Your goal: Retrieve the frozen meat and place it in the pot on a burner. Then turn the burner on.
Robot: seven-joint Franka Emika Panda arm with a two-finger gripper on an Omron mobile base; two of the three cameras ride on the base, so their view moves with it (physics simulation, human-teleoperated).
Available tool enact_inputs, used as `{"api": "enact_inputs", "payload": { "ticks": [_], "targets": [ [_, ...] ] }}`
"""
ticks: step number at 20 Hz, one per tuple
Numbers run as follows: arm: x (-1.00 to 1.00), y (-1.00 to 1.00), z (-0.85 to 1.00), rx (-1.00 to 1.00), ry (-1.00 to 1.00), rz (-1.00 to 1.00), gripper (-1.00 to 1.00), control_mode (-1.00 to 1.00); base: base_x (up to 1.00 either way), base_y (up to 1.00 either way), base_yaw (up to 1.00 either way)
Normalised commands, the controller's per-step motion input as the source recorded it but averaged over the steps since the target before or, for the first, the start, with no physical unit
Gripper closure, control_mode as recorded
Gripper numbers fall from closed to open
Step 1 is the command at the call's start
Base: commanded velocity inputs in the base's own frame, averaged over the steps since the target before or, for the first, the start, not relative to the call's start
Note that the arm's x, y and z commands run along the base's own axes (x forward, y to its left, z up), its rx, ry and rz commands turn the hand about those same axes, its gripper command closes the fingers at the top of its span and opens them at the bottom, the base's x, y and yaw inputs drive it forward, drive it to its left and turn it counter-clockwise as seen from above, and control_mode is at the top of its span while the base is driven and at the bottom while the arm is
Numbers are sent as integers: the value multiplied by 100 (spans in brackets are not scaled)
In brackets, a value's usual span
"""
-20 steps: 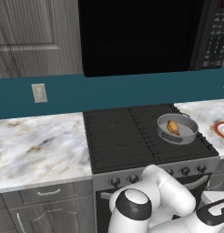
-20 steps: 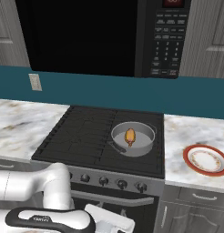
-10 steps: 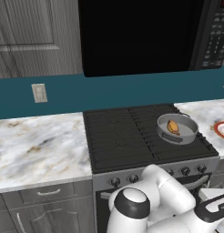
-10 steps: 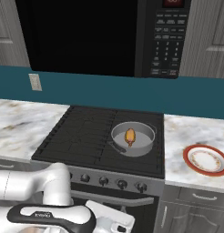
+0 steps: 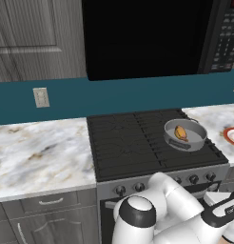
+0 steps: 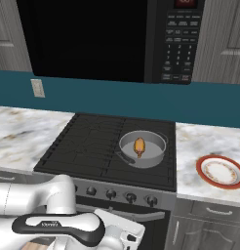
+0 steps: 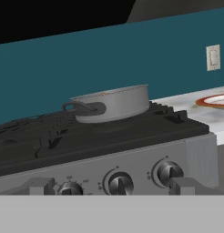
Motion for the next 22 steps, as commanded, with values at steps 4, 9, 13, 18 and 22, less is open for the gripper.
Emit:
{"api": "enact_inputs", "payload": {
  "ticks": [4,9,13,18,22],
  "targets": [
    [1,0,-1,0,0,0,-100,-100,0,0,0],
    [0,0,-1,0,0,0,-100,-100,0,0,0],
    [0,-5,-20,-11,0,2,-100,-100,0,0,0],
    [0,-24,-35,-17,-3,3,-100,-100,0,0,0],
    [0,-4,-7,-4,0,0,-100,-100,0,0,0]
  ]
}}
